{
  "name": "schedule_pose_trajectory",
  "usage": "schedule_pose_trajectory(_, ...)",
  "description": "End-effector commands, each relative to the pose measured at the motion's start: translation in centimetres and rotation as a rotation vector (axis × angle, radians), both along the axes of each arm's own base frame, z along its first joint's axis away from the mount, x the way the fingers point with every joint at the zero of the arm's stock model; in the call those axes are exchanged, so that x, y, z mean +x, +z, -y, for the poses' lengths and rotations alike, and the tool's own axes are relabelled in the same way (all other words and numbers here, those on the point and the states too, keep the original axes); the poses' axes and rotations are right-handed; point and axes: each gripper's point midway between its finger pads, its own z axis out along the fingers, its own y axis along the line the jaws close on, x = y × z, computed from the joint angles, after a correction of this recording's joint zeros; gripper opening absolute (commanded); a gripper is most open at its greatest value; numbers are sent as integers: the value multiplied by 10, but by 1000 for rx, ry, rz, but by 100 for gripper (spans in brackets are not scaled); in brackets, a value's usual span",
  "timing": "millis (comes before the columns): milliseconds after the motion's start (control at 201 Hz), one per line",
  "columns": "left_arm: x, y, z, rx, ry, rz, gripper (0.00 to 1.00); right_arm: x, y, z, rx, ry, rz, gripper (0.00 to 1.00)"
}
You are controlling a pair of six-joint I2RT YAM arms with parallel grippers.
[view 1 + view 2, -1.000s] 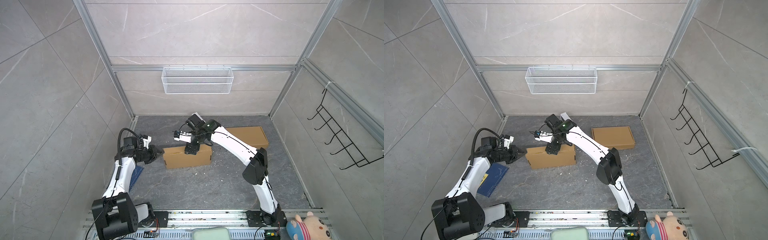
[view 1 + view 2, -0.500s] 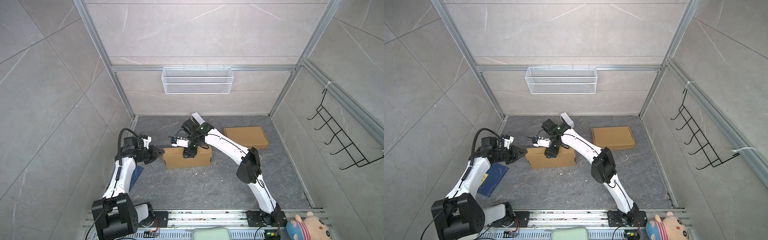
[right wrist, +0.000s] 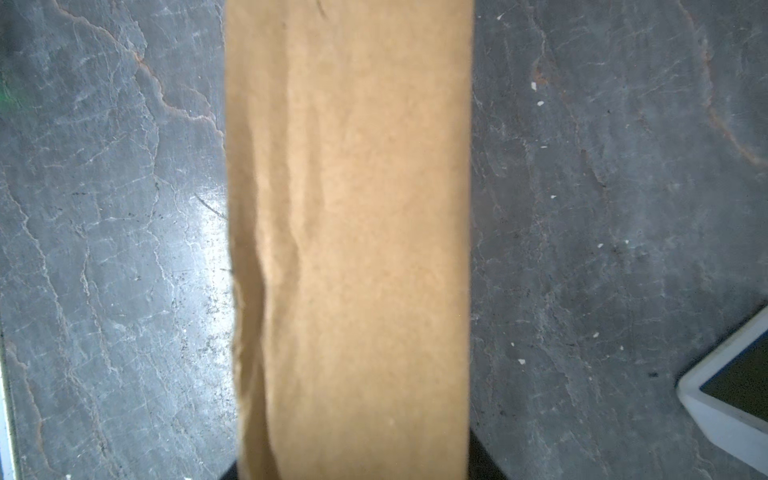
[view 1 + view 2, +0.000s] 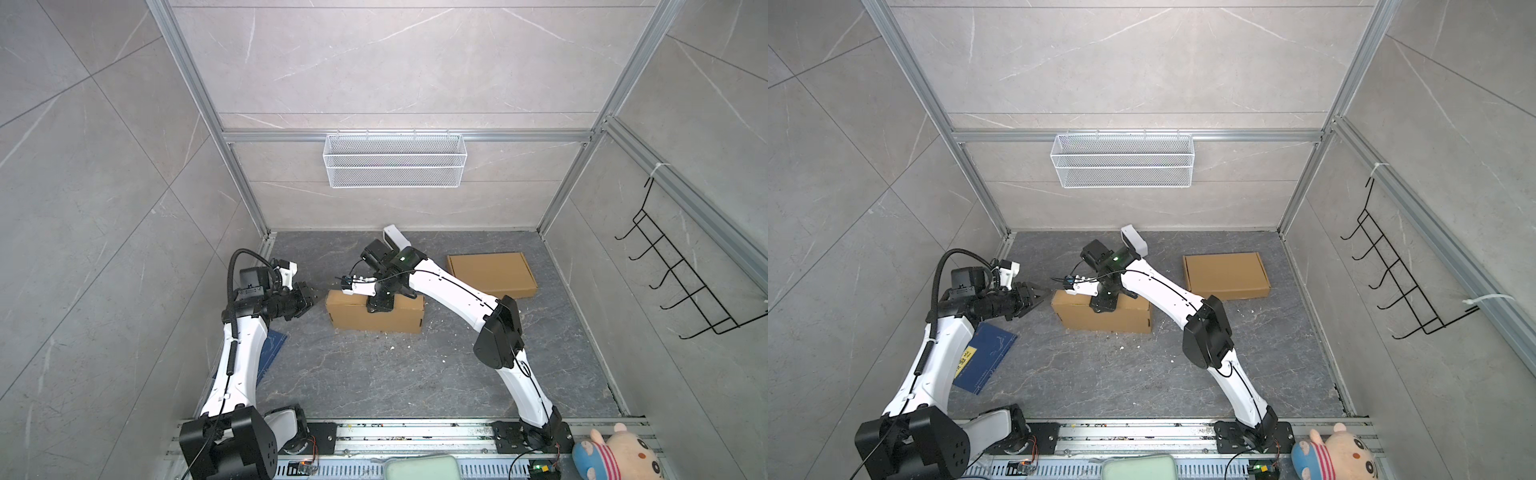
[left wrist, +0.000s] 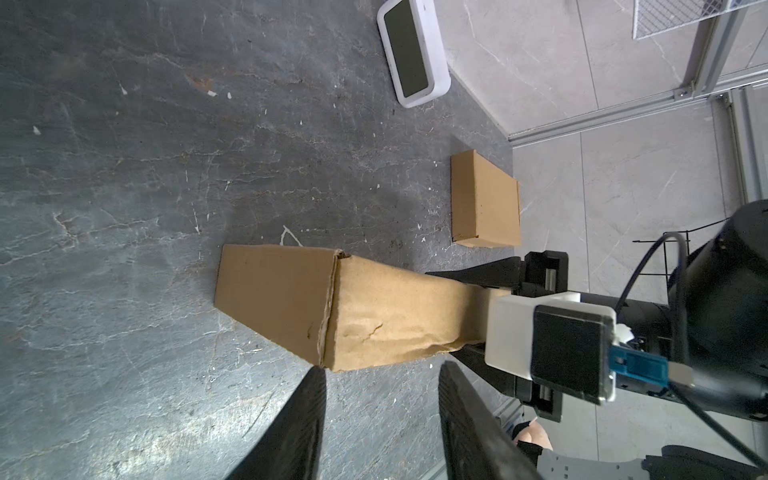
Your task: Fold the paper box
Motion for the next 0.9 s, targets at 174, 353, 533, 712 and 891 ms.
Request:
schedule_pose_trajectory(174, 2, 35, 1, 4, -6, 80, 50, 3, 27, 3, 20, 24, 102, 39)
schedule_pose_trajectory(353, 5, 43, -1, 21, 4, 103, 51, 13, 27, 4, 5, 26, 149, 39)
schedule_pose_trajectory(533, 9, 47, -5, 38, 19, 118, 52, 35, 33, 12, -41, 3, 269, 39)
schedule_pose_trajectory(712, 8, 49, -6, 45, 20, 123, 52, 63, 49, 16, -53, -29, 432, 41)
schedule_pose_trajectory(891, 8, 45, -8, 56, 32, 119, 53, 84, 44, 22, -98, -26, 594, 41)
